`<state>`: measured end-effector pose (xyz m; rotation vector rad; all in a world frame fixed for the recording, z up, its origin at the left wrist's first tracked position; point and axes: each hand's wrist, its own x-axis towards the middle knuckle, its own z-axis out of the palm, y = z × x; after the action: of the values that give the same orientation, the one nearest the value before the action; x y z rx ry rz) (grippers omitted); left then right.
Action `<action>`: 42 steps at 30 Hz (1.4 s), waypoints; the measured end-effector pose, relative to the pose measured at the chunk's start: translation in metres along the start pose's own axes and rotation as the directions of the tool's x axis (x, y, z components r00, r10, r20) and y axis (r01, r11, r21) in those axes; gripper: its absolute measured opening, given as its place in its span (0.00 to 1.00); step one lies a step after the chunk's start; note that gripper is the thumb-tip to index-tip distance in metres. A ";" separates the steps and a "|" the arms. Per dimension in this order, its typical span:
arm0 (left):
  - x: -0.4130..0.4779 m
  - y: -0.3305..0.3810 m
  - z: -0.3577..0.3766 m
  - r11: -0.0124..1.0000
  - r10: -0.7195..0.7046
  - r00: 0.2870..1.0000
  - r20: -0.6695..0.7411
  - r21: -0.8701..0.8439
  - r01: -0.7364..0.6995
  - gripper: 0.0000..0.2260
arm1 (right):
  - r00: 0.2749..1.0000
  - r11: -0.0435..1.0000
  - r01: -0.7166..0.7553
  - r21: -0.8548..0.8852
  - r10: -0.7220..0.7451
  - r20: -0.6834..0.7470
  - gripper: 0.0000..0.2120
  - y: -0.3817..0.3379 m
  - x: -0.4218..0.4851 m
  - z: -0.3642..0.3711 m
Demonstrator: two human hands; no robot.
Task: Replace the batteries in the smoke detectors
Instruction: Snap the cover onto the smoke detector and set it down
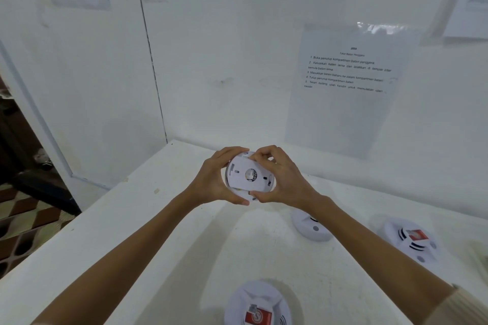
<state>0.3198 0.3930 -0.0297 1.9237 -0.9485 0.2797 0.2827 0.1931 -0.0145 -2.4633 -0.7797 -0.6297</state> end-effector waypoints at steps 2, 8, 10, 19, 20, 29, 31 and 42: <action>0.001 0.001 0.001 1.000 0.000 1.000 -0.002 -0.002 0.000 0.43 | 0.999 1.000 -0.010 0.027 0.009 0.044 0.36 0.000 0.001 -0.005; 0.002 0.006 0.007 1.000 0.021 0.999 -0.042 -0.002 -0.021 0.42 | 0.999 0.998 0.049 -0.046 -0.048 0.017 0.34 0.004 0.000 -0.012; 0.004 0.008 0.006 0.999 0.037 0.998 -0.044 0.016 -0.036 0.42 | 0.994 0.984 0.076 -0.161 -0.087 -0.062 0.32 0.007 -0.004 -0.012; 0.004 0.006 0.000 0.999 0.028 0.998 -0.057 0.028 -0.026 0.43 | 0.982 0.956 -0.178 0.232 0.189 -0.026 0.31 0.008 -0.020 -0.012; 0.004 0.005 0.001 0.999 0.025 0.998 -0.056 0.026 -0.023 0.43 | 0.982 0.955 -0.176 0.240 0.187 -0.020 0.31 0.008 -0.020 -0.011; 0.002 0.011 0.003 0.998 -0.054 0.998 0.023 -0.022 0.054 0.45 | 0.996 0.991 -0.085 0.102 0.084 0.008 0.33 0.009 -0.020 -0.011; 0.002 0.012 0.003 0.998 -0.051 0.998 0.022 -0.038 0.052 0.45 | 0.995 0.985 -0.095 0.142 0.096 -0.002 0.32 0.010 -0.021 -0.010; 0.001 0.019 0.001 0.998 -0.050 0.999 0.005 -0.045 0.050 0.43 | 0.988 0.973 -0.124 0.194 0.140 -0.067 0.32 0.004 -0.015 -0.012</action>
<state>0.3066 0.3867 -0.0177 1.9048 -0.9008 0.2235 0.2711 0.1776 -0.0145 -2.2798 -0.6088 -0.5740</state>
